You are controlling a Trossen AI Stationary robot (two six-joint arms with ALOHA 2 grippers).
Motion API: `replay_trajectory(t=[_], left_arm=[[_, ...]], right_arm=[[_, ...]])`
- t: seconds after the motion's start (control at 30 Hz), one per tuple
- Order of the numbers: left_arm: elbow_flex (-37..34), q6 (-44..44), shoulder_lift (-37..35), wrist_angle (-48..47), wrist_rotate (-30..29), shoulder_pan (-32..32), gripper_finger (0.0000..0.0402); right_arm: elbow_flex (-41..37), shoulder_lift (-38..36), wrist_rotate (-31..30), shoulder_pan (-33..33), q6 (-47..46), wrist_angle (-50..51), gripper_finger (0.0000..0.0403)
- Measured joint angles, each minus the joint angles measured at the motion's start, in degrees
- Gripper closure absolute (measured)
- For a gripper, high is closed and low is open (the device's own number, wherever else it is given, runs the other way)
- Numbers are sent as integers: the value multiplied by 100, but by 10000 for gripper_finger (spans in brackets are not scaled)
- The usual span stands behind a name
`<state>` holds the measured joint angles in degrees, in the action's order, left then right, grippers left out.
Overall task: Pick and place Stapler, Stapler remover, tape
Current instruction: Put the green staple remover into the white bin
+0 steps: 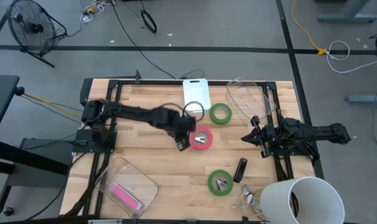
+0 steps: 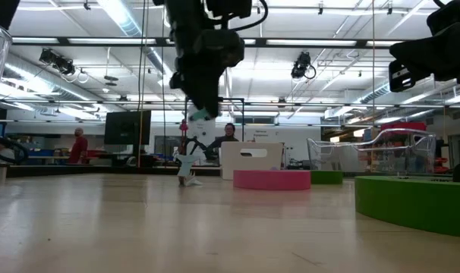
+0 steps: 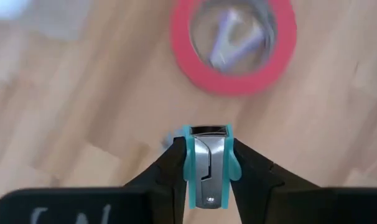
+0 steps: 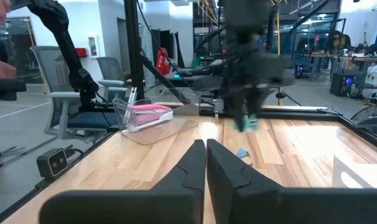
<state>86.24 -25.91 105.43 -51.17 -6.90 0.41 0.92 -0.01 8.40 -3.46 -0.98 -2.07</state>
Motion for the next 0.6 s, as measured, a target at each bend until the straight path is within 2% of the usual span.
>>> replay_trajectory(t=[0.17, 0.4, 0.6], left_arm=[[391, 445, -2, -16, 4, 482, 289], [945, 1095, -4, 4, 4, 1164, 298], [1277, 1614, -6, 112, 4, 1687, 290]], right_arm=[[1, 0, 0, 0, -1, 0, 383], [1, 0, 2, 0, -1, 0, 383], [1, 0, 2, 0, -1, 0, 383]])
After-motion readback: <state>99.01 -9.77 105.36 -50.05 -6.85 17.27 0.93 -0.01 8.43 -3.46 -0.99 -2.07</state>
